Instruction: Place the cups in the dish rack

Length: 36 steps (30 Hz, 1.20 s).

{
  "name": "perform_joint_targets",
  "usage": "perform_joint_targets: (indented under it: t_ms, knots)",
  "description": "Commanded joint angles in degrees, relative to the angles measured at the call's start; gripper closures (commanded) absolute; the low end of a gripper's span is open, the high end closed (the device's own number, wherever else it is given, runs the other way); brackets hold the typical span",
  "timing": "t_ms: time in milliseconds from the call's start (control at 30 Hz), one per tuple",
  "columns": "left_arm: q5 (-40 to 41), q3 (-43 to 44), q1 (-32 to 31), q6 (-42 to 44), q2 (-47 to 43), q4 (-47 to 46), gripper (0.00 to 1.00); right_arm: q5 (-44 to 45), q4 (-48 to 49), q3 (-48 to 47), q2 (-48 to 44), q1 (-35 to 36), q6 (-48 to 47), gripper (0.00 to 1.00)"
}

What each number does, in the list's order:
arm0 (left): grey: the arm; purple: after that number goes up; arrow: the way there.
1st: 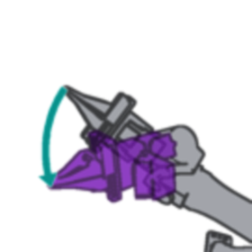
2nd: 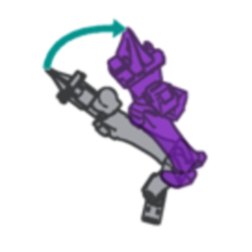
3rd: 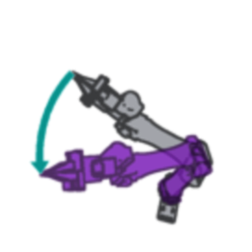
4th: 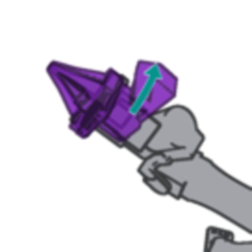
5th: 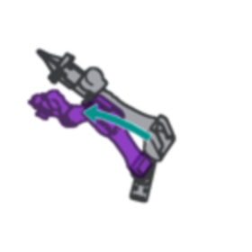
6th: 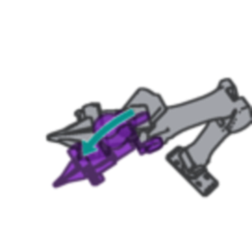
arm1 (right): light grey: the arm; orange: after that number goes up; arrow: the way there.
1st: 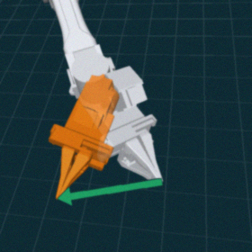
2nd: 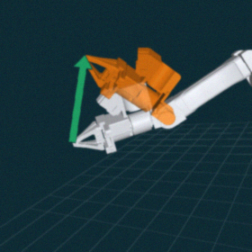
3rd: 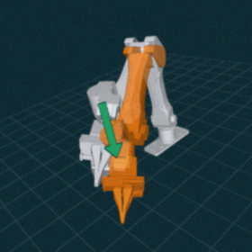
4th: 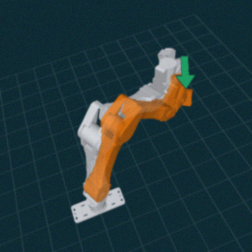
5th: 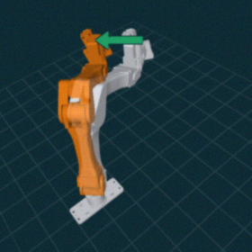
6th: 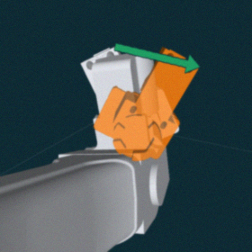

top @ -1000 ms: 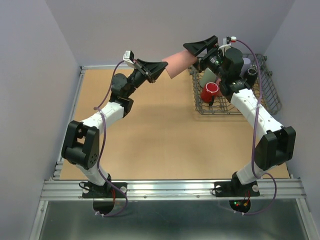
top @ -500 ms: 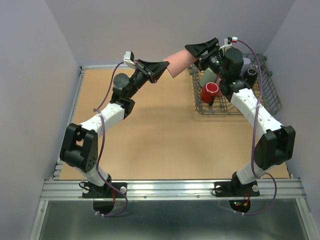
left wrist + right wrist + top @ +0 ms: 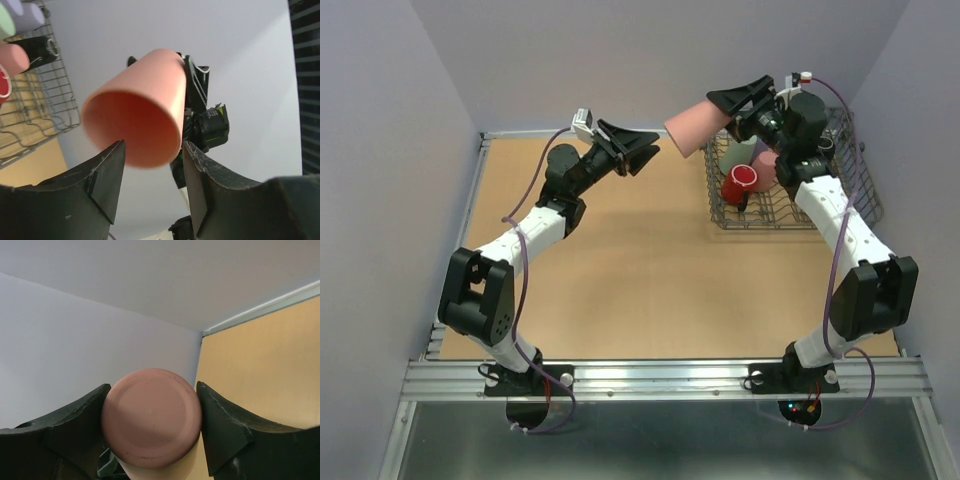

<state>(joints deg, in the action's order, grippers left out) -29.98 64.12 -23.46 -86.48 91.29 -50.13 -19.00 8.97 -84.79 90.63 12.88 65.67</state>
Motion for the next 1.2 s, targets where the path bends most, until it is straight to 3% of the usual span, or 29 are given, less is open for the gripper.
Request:
perform_joint_targets:
  t_ms: [0, 133, 267, 467, 667, 933, 1167]
  knots:
    - [-3.2, -2.7, 3.1, 4.2, -5.2, 3.2, 0.4, -2.0, -1.1, 0.2, -4.3, -7.3, -3.3, 1.0]
    - [-4.0, -7.1, 6.5, 8.1, -9.6, 10.0, 0.4, -3.6, -7.0, -2.8, -4.6, -15.3, -8.5, 1.0]
    - [-4.3, -8.1, 8.5, 17.9, -14.5, 20.1, 0.4, 1.2, -15.0, -4.5, -4.2, -21.7, -16.1, 1.0]
    - [-3.7, -10.8, 8.7, 27.0, -18.8, 31.5, 0.4, 13.8, -23.9, -7.7, -2.8, -23.9, -29.8, 1.0]
    - [-4.7, -14.5, 8.8, 30.9, -21.8, 34.6, 0.4, 27.9, -28.0, -9.3, -0.8, -24.0, -38.2, 1.0]
    - [-4.0, -15.9, 8.8, 37.4, -26.0, 41.4, 0.13, 40.1, -28.1, -9.8, 4.9, -24.0, -46.1, 1.0]
    - [-1.0, -13.9, 8.9, 43.9, -29.1, 51.8, 0.1, 47.8, -27.0, -10.5, 10.5, -24.6, -48.4, 1.0]
